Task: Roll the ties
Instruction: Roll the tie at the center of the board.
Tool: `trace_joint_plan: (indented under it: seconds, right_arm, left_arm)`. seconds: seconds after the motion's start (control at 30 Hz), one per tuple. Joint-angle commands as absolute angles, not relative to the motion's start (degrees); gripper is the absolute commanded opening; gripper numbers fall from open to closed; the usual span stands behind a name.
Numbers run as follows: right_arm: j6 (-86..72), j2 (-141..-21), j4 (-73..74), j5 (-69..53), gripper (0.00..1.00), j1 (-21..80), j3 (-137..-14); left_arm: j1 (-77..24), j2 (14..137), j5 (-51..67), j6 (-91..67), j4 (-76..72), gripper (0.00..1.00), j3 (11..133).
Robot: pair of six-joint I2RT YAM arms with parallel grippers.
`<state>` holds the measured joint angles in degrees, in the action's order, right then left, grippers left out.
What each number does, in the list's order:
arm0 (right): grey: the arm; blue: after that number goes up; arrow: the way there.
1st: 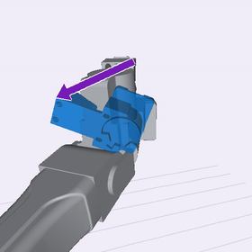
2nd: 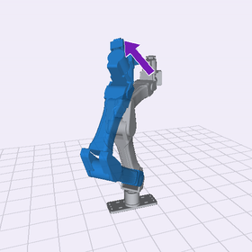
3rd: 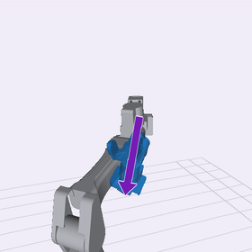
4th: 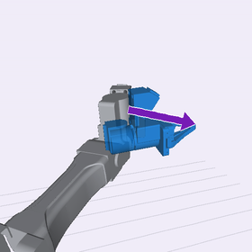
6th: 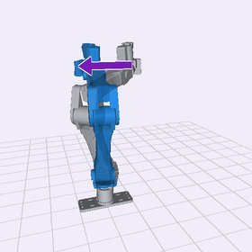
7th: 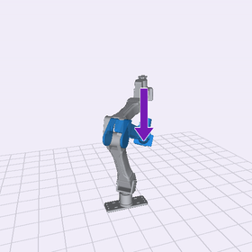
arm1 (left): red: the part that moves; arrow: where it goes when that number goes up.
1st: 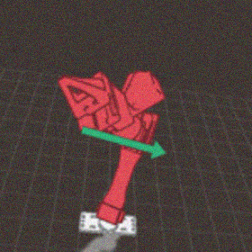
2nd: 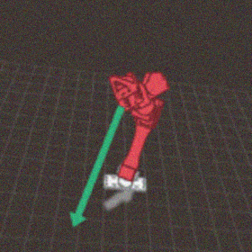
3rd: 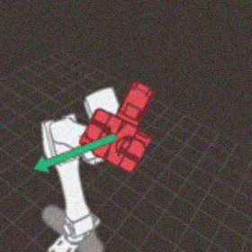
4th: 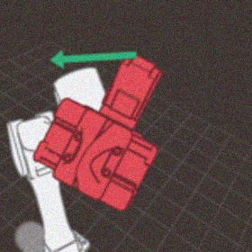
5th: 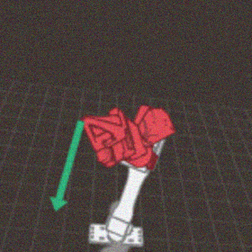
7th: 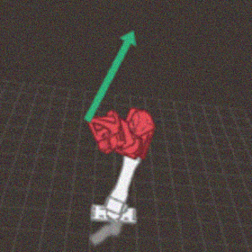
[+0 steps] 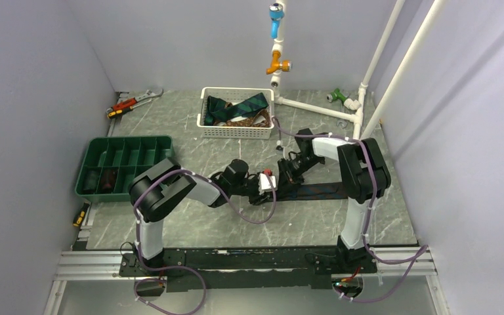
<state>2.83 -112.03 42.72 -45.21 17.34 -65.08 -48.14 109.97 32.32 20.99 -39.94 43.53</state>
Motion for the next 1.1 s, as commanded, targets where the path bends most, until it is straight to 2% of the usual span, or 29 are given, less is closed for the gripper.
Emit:
trace_joint_plan:
  seconds: [0.0, 0.13, 0.53, 0.57, 0.67, 0.73, 0.77, 0.83, 0.87, 0.93, 0.97, 1.07]
  right_arm:
    - [7.0, -105.2, 47.7, -47.8, 0.30, 13.7, -66.0]
    - [4.6, -102.4, 46.1, -52.8, 0.48, 14.4, -65.6]
    - [2.5, -109.6, 43.1, -48.8, 0.49, 18.2, -67.1]
    - [2.9, -110.4, 43.3, -48.7, 0.47, 18.4, -67.2]
    - [2.5, -110.3, 41.7, -47.0, 0.21, 18.3, -66.3]
    - [2.2, -110.8, 41.4, -44.1, 0.14, 18.2, -66.1]
    - [2.1, -111.4, 41.7, -42.5, 0.18, 18.0, -66.2]
    - [2.1, -112.4, 42.2, -40.6, 0.38, 17.6, -66.6]
    - [2.0, -112.4, 42.2, -40.5, 0.43, 17.4, -66.6]
    - [2.2, -112.1, 42.0, -40.7, 0.44, 17.5, -66.7]
    - [2.2, -112.3, 42.0, -41.0, 0.40, 17.5, -67.0]
    - [3.0, -113.0, 42.6, -42.6, 0.06, 17.4, -67.3]
  left_arm:
    - [-46.2, 112.3, 26.4, 24.1, -20.3, 0.45, 42.8]
    - [-46.3, 113.3, 27.2, 23.4, -18.1, 0.44, 45.6]
    - [-46.3, 113.4, 27.9, 24.0, -16.4, 0.46, 46.1]
    - [-46.3, 113.5, 28.0, 24.0, -16.4, 0.46, 46.1]
    - [-46.3, 113.5, 28.0, 24.4, -16.5, 0.46, 46.1]
    - [-46.3, 113.2, 28.3, 24.8, -16.9, 0.46, 45.8]
    - [-46.3, 113.1, 28.4, 25.1, -16.9, 0.47, 45.7]
    - [-46.3, 113.2, 28.7, 25.3, -16.7, 0.47, 45.8]
    - [-46.3, 113.3, 28.8, 25.3, -16.6, 0.47, 45.9]
    - [-46.2, 113.4, 28.8, 25.3, -16.3, 0.47, 46.3]
    - [-46.3, 113.5, 28.8, 25.2, -16.3, 0.48, 46.4]
    - [-46.3, 113.5, 28.7, 25.1, -16.2, 0.50, 46.7]
